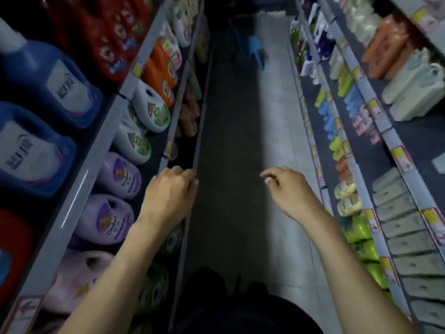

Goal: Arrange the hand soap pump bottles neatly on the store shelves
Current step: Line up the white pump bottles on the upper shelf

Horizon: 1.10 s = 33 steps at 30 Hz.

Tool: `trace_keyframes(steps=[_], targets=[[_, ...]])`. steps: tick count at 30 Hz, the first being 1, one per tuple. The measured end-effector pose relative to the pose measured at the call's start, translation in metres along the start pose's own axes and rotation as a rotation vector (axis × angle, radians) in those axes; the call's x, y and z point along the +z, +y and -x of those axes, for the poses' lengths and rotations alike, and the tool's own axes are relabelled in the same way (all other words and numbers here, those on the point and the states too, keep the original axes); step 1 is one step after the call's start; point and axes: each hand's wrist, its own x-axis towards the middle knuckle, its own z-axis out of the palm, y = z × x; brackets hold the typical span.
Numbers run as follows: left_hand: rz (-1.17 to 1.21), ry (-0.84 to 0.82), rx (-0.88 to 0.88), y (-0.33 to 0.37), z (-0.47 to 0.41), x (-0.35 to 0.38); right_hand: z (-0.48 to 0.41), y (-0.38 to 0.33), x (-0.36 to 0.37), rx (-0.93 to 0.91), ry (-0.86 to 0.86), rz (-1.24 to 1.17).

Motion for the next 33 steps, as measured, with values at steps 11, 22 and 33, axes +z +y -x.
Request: trace_keyframes(steps=[11, 22, 33], targets=[[0.217, -0.003, -0.100, -0.091, -0.209, 0.047, -0.231, -0.045, 0.016, 0.007, -0.093, 0.089], [0.174, -0.069, 0.226, -0.087, -0.468, 0.047, -0.408, -0.019, -0.038, 0.235, 0.071, 0.037], [-0.004, -0.071, 0.282, -0.012, -0.707, 0.055, -0.622, 0.070, -0.116, 0.286, 0.095, -0.153]])
